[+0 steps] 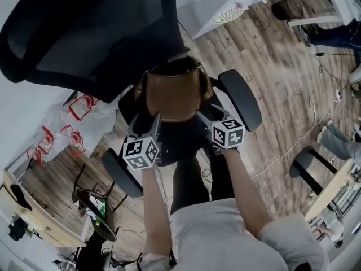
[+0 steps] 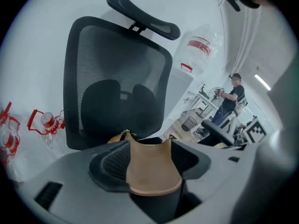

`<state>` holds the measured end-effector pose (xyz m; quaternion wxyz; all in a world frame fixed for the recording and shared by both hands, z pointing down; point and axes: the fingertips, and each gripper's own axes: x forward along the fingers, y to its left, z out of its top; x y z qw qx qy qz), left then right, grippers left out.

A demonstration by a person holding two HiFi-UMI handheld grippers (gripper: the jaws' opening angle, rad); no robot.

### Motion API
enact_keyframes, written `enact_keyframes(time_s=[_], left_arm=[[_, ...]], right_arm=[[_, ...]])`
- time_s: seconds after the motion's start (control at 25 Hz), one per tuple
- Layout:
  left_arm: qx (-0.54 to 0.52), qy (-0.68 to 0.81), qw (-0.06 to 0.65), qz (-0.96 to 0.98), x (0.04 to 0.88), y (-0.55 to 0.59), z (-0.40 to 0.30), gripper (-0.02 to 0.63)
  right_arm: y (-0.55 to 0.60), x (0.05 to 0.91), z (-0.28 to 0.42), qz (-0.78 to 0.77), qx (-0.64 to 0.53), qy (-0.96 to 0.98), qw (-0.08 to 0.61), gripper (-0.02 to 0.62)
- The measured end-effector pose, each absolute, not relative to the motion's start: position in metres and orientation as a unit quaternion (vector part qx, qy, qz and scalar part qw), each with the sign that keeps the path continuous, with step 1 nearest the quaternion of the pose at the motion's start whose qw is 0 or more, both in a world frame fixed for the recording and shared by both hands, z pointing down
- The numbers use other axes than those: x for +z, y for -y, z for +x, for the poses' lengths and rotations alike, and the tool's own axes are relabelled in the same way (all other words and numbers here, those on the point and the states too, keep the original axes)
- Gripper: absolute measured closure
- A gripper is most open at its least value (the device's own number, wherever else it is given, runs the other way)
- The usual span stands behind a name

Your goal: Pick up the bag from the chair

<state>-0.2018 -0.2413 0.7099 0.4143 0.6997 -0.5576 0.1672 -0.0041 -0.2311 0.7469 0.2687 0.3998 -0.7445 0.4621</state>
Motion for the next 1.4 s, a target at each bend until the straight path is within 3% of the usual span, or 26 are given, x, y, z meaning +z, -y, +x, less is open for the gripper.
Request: enact_keyframes(time_s=[0.24,0.56,0.72,0.96,1.2,1.4], left_arm=[[0.184,0.552,0.422,0.696,0.757,0.248,-0.214,0.345],[0.196,0.531,0.446,0.694,0.822,0.246,-0.216,0.333],[0.211,0.522,0.457,0.688,0.85,0.244,-0.214,0.33],[0.218,0.509,0.48,0.681,0.893,0.252,-0.214,0.322],[0.214,0.474,0.505,0.689,0.919,0.259,-0.206,0.299],[0.21,0.441,0.522,0.699,0.933,0.267,-0.195,0.287]], right_arm=[[0.237,0.796,0.004,0.399,0.445,0.751,0.281,0.312],[0.25,0.834,-0.005,0.377,0.459,0.768,0.239,0.31],[0.251,0.859,-0.006,0.38,0.438,0.766,0.277,0.278],[0.26,0.896,-0.013,0.389,0.461,0.748,0.277,0.205],[0.257,0.916,-0.036,0.345,0.469,0.759,0.292,0.053],[0.257,0.931,-0.039,0.318,0.467,0.758,0.326,0.034]])
